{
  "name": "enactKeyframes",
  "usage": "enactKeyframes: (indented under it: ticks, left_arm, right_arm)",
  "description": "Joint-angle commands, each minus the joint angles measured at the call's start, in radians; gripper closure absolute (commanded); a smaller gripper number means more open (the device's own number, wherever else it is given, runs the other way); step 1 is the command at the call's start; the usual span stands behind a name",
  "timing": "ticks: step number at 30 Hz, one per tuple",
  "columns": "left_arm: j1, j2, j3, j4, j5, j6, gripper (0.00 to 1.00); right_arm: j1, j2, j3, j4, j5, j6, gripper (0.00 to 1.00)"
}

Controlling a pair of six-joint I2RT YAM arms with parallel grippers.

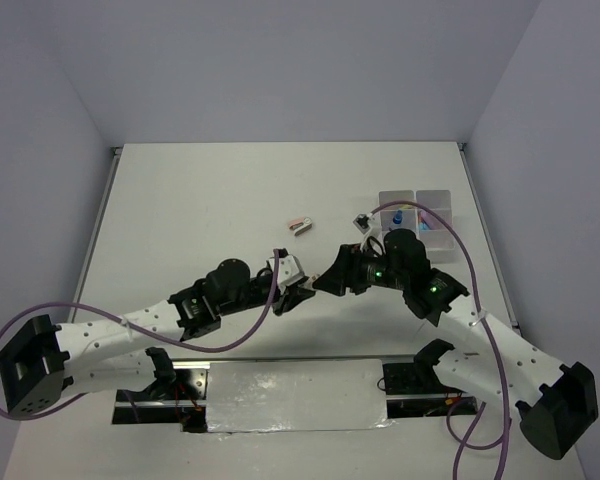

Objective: Sort the stationery into containers
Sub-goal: Pick up the stationery from the center of the board, then place the stationery in the storage box.

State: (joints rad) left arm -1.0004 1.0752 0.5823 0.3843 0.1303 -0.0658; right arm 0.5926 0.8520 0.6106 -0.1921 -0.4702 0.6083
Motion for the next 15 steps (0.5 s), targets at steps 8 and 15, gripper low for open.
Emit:
enactKeyframes:
  ticks: [8,15]
  left_arm:
    - [-0.060,0.012,0.059,-0.039,0.029,0.139,1.00]
    - [-0.061,0.009,0.070,-0.039,0.015,0.149,1.00]
  right_arm:
    - [0.036,-0.011,0.009,0.043,-0.057,0.010,0.69]
    - [0.038,-0.014,-0.049,0.092,-0.120,0.027,0.66]
